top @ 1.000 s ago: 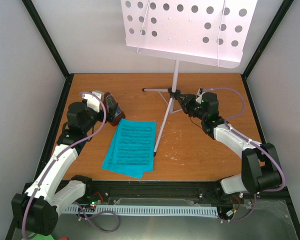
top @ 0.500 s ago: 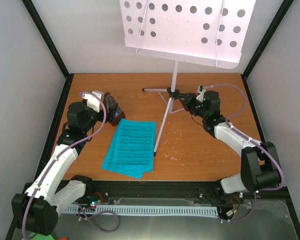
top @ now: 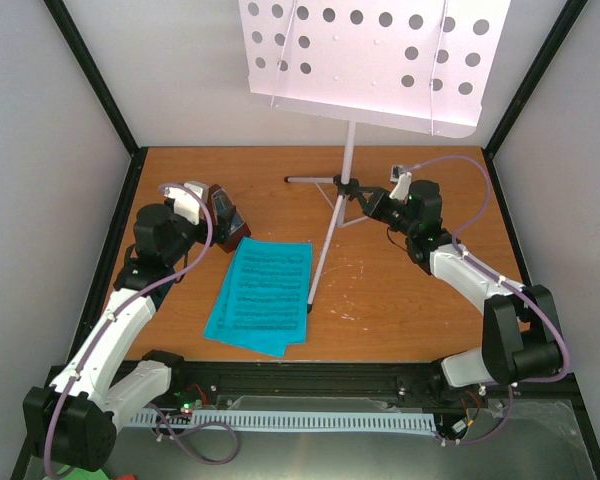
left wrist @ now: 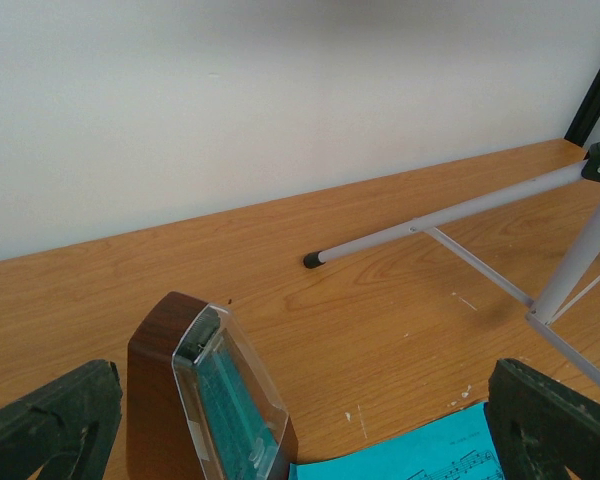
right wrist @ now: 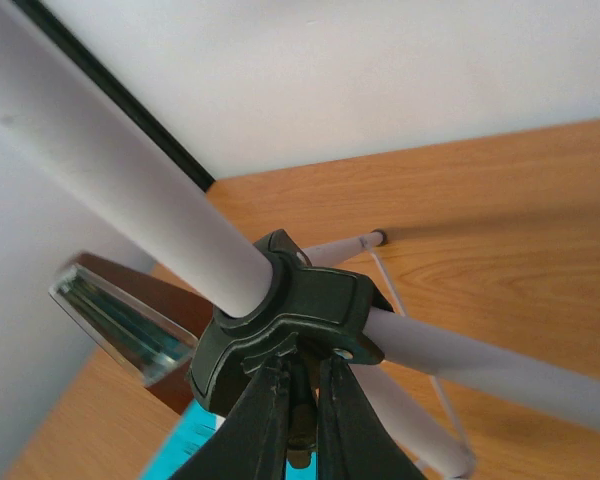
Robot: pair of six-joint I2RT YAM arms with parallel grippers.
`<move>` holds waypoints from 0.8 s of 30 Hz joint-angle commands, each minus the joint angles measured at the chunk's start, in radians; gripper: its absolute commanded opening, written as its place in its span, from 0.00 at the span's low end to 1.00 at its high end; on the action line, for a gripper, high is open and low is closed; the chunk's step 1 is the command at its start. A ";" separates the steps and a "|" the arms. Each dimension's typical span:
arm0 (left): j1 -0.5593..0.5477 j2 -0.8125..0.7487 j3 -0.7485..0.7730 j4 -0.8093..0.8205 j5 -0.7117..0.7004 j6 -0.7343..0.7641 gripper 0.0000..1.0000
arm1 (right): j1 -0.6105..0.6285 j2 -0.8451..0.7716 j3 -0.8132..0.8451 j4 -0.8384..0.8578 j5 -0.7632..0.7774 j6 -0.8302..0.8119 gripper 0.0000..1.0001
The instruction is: Pack up the instrument practice props
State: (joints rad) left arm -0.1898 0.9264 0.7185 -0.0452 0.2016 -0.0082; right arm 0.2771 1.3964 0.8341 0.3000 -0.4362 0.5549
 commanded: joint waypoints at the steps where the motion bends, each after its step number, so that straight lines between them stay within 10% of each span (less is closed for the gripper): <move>1: 0.009 -0.008 0.008 0.018 0.010 0.016 1.00 | 0.004 -0.061 0.017 -0.128 0.051 -0.427 0.03; 17: 0.009 -0.003 0.007 0.019 0.026 0.010 0.99 | 0.105 -0.099 0.059 -0.210 0.401 -1.241 0.03; 24: 0.009 -0.004 0.007 0.021 0.033 0.007 0.99 | 0.132 -0.131 0.022 -0.165 0.468 -1.287 0.15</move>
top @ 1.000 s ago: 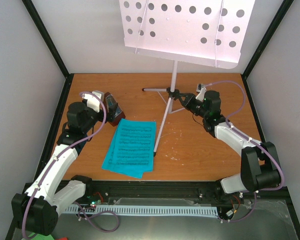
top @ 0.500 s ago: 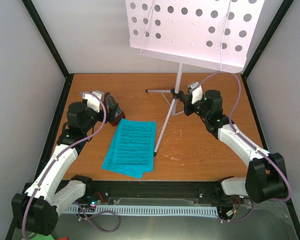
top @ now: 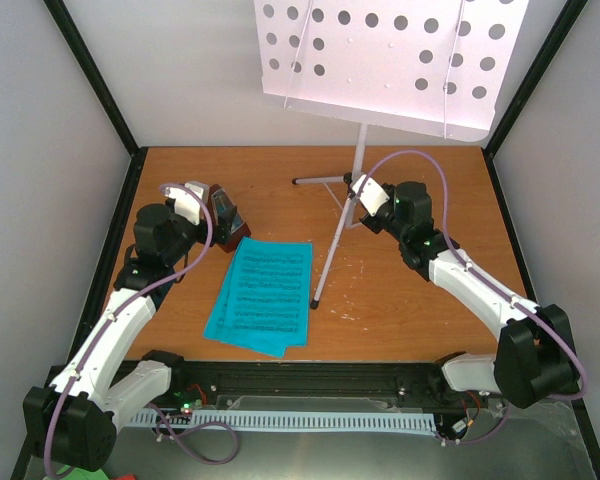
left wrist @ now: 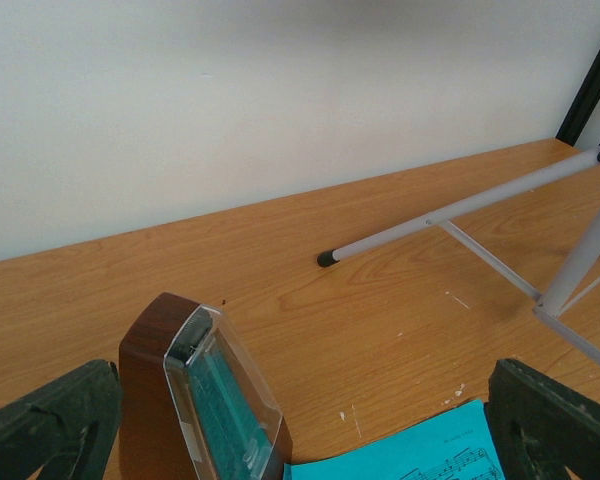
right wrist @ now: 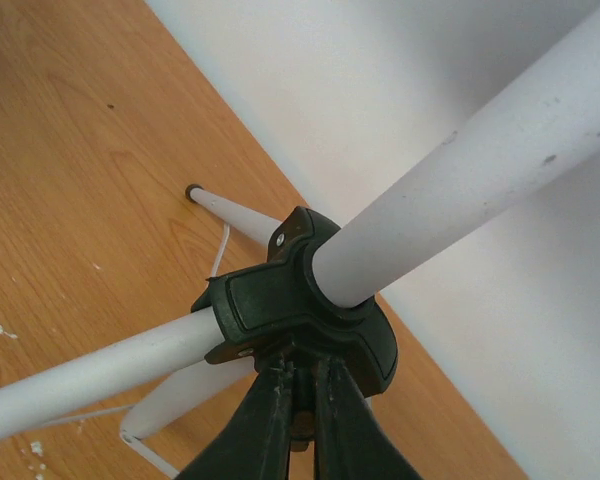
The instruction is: Pack up the instrument practice props
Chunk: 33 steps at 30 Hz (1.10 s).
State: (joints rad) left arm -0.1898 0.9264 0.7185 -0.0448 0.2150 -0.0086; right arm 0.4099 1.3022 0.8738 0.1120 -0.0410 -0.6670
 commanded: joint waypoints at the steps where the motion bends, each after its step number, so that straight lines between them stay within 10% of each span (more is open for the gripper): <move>1: 0.009 -0.003 0.006 0.020 0.019 0.007 0.99 | -0.001 -0.052 -0.019 0.025 0.054 -0.034 0.27; 3: 0.009 -0.001 0.007 0.020 0.018 0.009 1.00 | 0.000 -0.086 -0.015 0.017 0.021 0.061 0.52; 11: 0.009 -0.002 0.008 0.019 0.014 0.009 0.99 | -0.003 -0.221 -0.071 0.042 0.131 0.663 0.87; 23: 0.010 0.001 0.007 0.017 0.005 0.009 0.99 | -0.030 -0.161 -0.131 0.043 0.102 1.570 0.88; 33: 0.009 0.003 0.005 0.020 0.009 0.009 0.99 | -0.075 -0.045 -0.110 0.117 -0.078 1.848 0.87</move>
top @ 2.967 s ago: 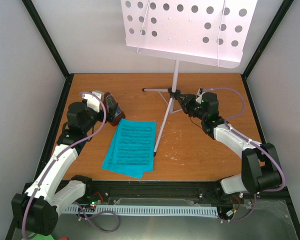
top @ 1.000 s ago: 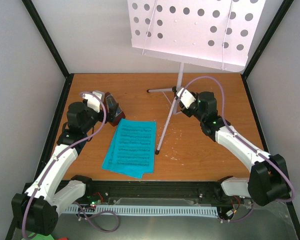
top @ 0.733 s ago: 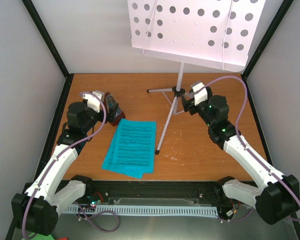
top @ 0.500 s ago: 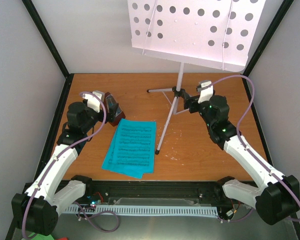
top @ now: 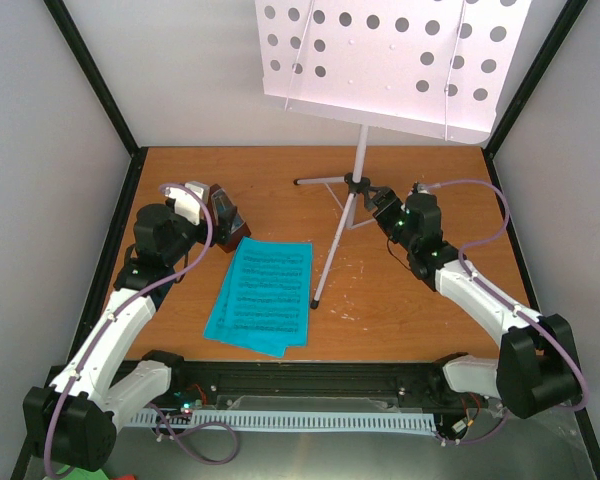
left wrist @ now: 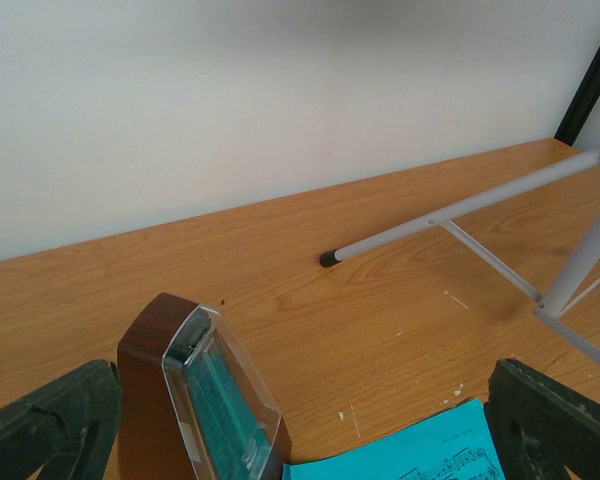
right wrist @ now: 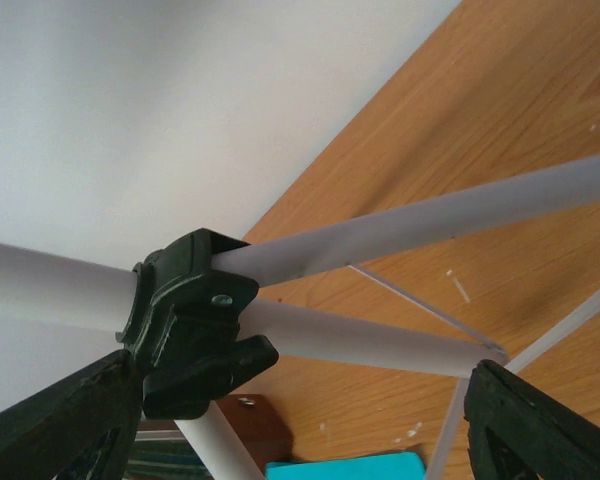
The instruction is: Pack up the instrument practice props
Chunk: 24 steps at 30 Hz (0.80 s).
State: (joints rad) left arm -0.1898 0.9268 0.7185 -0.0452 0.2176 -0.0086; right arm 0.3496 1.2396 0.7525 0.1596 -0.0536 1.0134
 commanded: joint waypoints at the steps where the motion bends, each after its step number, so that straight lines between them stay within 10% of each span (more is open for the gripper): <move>1: 0.009 0.004 0.005 0.019 0.008 0.010 0.99 | -0.014 0.022 0.007 0.083 -0.075 0.186 0.86; 10: 0.009 0.011 0.007 0.019 0.008 0.010 0.99 | -0.014 0.059 -0.007 0.160 -0.111 0.276 0.80; 24: 0.009 0.015 0.005 0.019 0.012 0.012 1.00 | -0.014 0.067 -0.018 0.201 -0.103 0.324 0.38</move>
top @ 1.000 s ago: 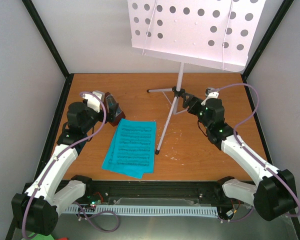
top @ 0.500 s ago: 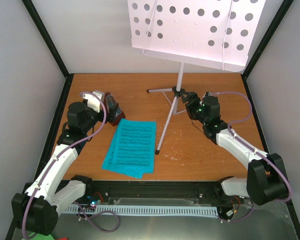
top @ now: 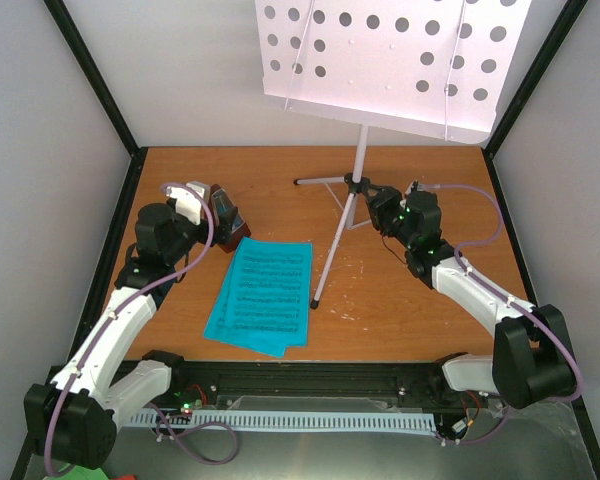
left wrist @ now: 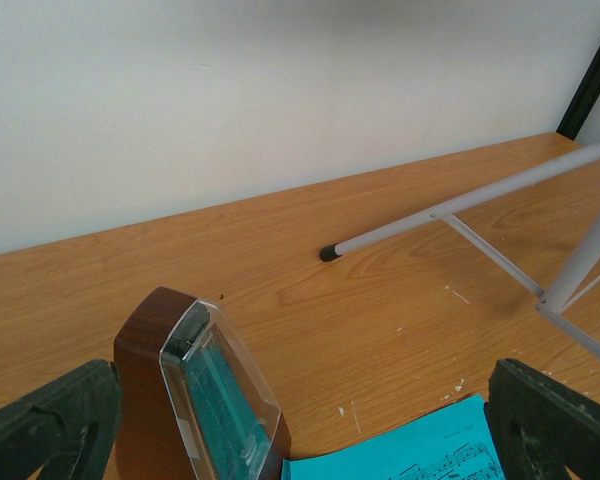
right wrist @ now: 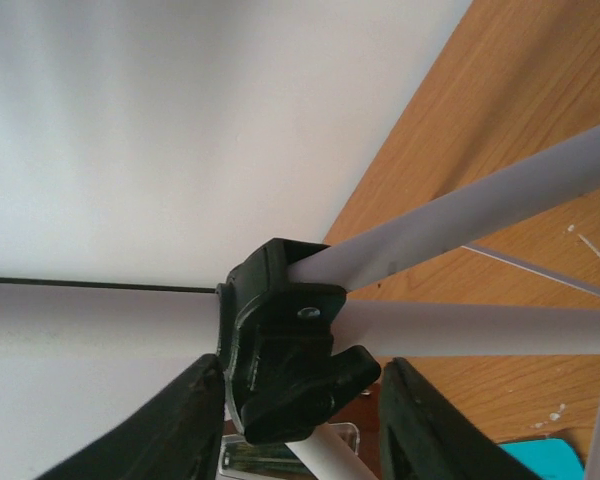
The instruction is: Pack up the instrument practice props
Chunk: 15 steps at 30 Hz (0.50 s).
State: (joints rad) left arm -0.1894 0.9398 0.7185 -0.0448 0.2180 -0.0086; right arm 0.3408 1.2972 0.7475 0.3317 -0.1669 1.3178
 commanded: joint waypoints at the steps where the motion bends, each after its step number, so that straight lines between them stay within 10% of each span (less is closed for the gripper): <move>1: 0.008 0.004 0.005 0.019 0.011 0.012 0.99 | -0.005 0.006 -0.016 0.029 0.015 0.019 0.37; 8: 0.008 0.003 0.005 0.019 0.012 0.012 0.99 | -0.005 -0.010 -0.045 0.050 0.035 0.012 0.34; 15: 0.008 0.002 0.005 0.019 0.014 0.012 0.99 | -0.006 0.010 -0.030 0.079 -0.013 0.027 0.53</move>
State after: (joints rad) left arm -0.1894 0.9398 0.7181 -0.0448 0.2184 -0.0086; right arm 0.3405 1.2972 0.7155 0.3775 -0.1688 1.3315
